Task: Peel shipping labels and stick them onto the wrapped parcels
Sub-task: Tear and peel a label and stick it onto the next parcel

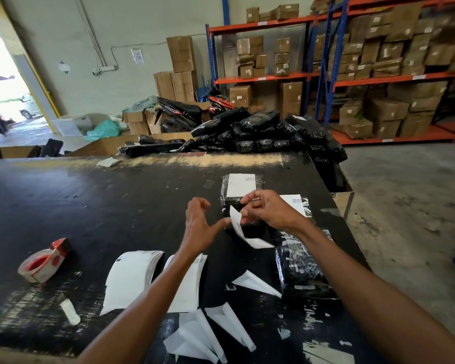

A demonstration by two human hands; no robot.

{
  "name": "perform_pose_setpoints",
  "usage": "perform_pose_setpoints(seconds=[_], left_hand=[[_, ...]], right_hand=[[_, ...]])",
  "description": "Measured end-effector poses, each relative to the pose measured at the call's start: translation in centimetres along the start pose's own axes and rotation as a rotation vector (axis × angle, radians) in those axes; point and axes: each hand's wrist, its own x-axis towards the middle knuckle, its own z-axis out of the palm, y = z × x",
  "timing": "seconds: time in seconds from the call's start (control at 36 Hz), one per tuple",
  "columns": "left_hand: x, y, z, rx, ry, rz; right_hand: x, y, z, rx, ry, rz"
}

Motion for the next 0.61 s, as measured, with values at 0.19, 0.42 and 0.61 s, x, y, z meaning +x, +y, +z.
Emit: perform_pose_setpoints(seconds=[0.19,0.42,0.61], left_hand=[[-1.8,3.4,0.6,-0.443,-0.415,-0.116],[-2.0,3.6,0.2,-0.494,-0.444,-0.132],[-2.4,3.6,-0.3,-0.587,-0.478,-0.194]], right_hand=[[0.0,0.3,1.4,0.071,-0.018,0.001],[-0.6,0.1,1.2,0.059,-0.031,0.014],[-1.6,0.2,0.8,0.035,-0.017,0.021]])
